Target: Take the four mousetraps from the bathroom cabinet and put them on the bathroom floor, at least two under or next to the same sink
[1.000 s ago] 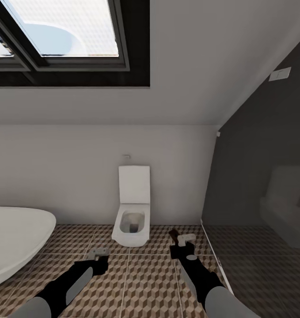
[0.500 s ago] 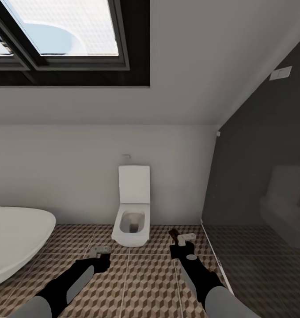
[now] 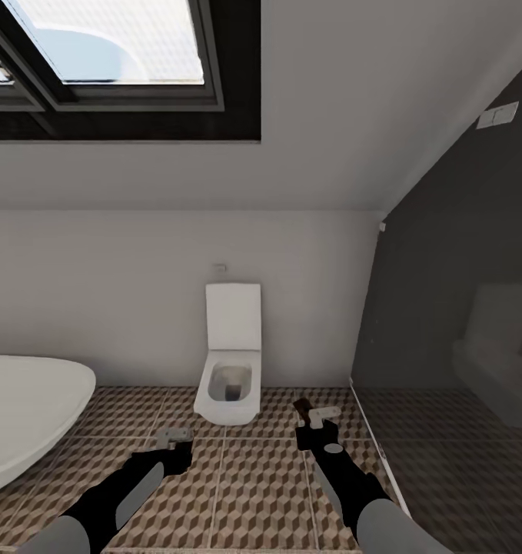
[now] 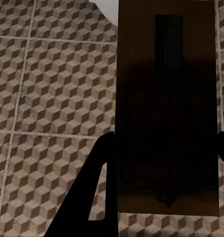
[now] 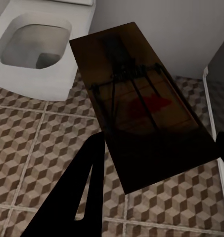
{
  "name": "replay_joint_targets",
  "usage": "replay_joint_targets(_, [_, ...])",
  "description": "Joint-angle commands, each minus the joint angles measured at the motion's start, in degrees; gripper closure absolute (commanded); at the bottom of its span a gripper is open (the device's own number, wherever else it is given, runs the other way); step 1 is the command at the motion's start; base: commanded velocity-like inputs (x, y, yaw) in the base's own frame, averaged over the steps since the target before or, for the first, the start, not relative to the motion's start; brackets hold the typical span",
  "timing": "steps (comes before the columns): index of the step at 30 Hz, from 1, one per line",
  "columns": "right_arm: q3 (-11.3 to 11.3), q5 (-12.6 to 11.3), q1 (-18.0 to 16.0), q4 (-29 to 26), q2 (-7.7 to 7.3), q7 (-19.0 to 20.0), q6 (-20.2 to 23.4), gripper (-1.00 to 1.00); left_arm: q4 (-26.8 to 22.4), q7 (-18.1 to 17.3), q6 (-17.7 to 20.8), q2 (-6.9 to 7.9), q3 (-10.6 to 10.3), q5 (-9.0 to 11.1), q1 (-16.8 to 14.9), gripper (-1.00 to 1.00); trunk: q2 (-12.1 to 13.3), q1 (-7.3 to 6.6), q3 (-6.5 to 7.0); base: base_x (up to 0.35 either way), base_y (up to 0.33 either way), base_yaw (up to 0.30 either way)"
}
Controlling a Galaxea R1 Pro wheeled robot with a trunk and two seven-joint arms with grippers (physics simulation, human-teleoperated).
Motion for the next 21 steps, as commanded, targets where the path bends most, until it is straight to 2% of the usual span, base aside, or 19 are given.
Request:
replay_joint_targets(1, [-0.01, 0.56, -0.04, -0.06, 0.03, -0.42, 0.29, 1.0, -0.14, 0.64, 0.08, 0.09, -0.43, 0.5, -0.08, 1.0, -0.54, 0.25, -0.4, 0.0, 0.0, 0.0])
replay_joint_targets(21, [0.07, 0.59, -0.04, -0.06, 0.03, -0.41, 0.29, 1.0, -0.14, 0.55, 0.08, 0.09, -0.46, 0.5, -0.08, 1.0, -8.56, 4.64, -5.81, 0.0, 0.0, 0.0])
